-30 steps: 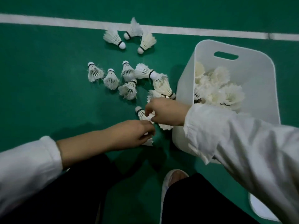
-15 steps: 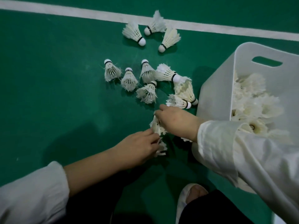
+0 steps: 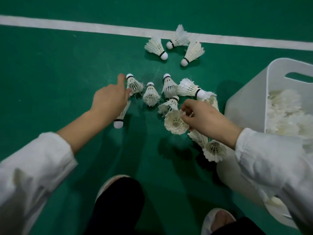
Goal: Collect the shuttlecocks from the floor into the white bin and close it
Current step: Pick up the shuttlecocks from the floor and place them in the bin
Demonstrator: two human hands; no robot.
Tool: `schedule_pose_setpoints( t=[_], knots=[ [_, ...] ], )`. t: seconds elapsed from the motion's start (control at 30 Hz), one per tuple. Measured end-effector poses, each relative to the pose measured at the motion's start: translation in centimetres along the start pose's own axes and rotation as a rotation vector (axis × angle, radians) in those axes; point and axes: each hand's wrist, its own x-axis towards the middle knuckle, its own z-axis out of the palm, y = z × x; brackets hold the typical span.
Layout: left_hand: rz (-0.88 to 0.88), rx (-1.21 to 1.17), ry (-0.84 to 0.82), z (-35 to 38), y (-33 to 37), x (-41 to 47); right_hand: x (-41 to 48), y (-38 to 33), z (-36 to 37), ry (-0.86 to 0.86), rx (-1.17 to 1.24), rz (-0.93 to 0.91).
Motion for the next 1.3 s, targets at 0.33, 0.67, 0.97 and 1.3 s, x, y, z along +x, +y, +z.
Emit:
schedule_pose_setpoints(
  t=[0.33, 0.67, 0.97, 1.3],
  knots=[
    [-0.172, -0.077, -0.118, 3.1, -0.2, 3.6, -0.1, -0.1, -0.2, 0.061, 0.031, 0.041],
    [0.086, -0.175, -0.053, -4.8, 2.6, -2.9, -2.4, -0.8, -3.7, 0.266, 0.225, 0.059],
    [0.360, -0.155, -0.020, -16.7, 13.2, -4.4, -12.0, 1.8, -12.8, 0.453, 0.427, 0.074],
    [0.625, -0.213, -0.121, -15.3, 25.8, -2.7, -18.0, 12.5, -12.2, 0.485, 0.431, 0.304]
  ],
)
